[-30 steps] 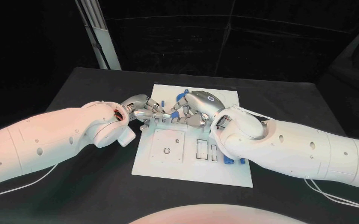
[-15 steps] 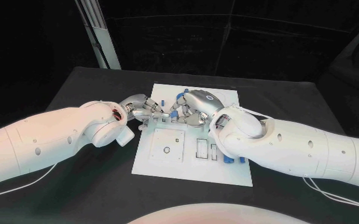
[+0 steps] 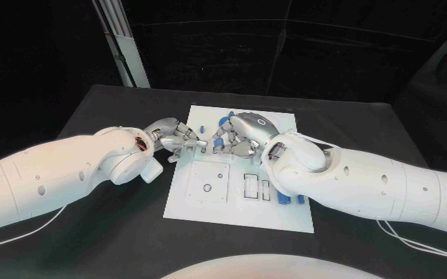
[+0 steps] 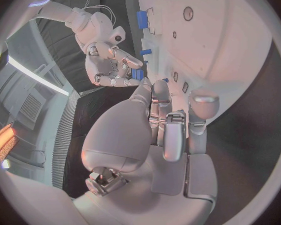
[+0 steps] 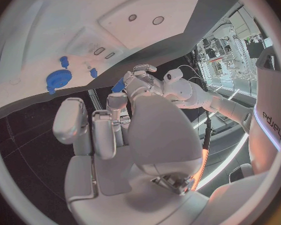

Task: Assemble the parts on the task board

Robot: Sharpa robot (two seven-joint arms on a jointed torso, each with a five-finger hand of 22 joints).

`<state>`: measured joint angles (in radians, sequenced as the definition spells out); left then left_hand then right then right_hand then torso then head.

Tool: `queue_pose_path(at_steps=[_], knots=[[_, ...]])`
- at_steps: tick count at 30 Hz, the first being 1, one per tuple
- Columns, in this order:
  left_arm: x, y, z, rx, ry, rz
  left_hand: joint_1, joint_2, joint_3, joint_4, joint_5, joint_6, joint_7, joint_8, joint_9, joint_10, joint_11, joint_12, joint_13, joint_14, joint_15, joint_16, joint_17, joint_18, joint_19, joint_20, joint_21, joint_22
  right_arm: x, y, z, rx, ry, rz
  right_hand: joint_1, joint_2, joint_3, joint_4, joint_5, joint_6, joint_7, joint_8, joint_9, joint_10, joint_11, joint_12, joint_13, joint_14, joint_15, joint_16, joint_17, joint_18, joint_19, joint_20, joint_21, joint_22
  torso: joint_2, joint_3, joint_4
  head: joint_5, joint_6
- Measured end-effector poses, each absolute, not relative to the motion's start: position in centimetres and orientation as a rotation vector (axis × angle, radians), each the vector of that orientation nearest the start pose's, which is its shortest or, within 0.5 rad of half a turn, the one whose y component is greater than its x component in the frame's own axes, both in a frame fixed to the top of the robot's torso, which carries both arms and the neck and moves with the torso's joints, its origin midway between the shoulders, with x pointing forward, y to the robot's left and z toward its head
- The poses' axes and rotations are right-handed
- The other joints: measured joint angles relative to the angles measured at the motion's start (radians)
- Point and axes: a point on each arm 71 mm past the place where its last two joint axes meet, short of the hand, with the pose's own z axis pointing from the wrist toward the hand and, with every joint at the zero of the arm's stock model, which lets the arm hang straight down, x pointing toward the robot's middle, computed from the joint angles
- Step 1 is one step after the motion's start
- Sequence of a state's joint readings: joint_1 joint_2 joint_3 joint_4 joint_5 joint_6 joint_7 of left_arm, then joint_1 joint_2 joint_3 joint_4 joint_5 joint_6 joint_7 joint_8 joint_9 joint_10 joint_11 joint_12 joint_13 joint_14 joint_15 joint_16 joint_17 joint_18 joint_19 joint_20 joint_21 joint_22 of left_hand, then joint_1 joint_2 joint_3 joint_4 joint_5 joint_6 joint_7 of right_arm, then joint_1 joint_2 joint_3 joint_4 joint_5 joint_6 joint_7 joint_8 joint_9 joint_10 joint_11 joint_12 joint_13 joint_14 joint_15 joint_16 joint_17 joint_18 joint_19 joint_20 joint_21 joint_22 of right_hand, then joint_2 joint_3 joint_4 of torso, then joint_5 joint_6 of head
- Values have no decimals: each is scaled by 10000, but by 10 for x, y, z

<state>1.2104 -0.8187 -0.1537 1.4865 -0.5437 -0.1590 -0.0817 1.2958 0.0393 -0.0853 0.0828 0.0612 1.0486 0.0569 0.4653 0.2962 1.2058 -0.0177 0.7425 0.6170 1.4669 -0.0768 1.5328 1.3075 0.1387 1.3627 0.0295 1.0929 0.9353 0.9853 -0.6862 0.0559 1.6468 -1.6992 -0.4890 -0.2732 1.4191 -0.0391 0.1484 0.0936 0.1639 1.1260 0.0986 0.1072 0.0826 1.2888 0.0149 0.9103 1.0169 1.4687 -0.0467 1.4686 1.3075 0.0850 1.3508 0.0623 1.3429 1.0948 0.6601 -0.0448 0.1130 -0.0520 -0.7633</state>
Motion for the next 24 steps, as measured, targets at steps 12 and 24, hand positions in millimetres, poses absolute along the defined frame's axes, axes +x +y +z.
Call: queue_pose_path(at_steps=[12, 24], knots=[[470, 197, -241, -6807, 20911, -10566, -278, -103, -237, 179, -62, -36, -36, 117, 46, 0, 0, 47, 56, 0, 1, 0, 0, 0, -4, 4, 85, 140, 425, -92, -215, -1642, 15258, 7918, 15, 15, -2, 2, -16, 23, 28, -11, 6, 51, 11, 23, 9, 0, 0, 0, 5, 0, 38, -38, 0, 0, 4, 0, 13, -1, -6], [470, 193, -241, -6751, 20950, -10635, -277, -103, -324, 171, -62, -35, -36, 200, 70, 1, 1, 116, 128, -1, 1, 48, 0, 0, -4, 4, 165, 231, 424, -90, -214, -1674, 15233, 7990, 15, 14, 24, -25, -35, 26, 22, 2, 11, 67, -6, 23, 14, 0, 0, 0, 4, 0, 38, -38, 0, 7, 17, 6, 16, 14, -47]])
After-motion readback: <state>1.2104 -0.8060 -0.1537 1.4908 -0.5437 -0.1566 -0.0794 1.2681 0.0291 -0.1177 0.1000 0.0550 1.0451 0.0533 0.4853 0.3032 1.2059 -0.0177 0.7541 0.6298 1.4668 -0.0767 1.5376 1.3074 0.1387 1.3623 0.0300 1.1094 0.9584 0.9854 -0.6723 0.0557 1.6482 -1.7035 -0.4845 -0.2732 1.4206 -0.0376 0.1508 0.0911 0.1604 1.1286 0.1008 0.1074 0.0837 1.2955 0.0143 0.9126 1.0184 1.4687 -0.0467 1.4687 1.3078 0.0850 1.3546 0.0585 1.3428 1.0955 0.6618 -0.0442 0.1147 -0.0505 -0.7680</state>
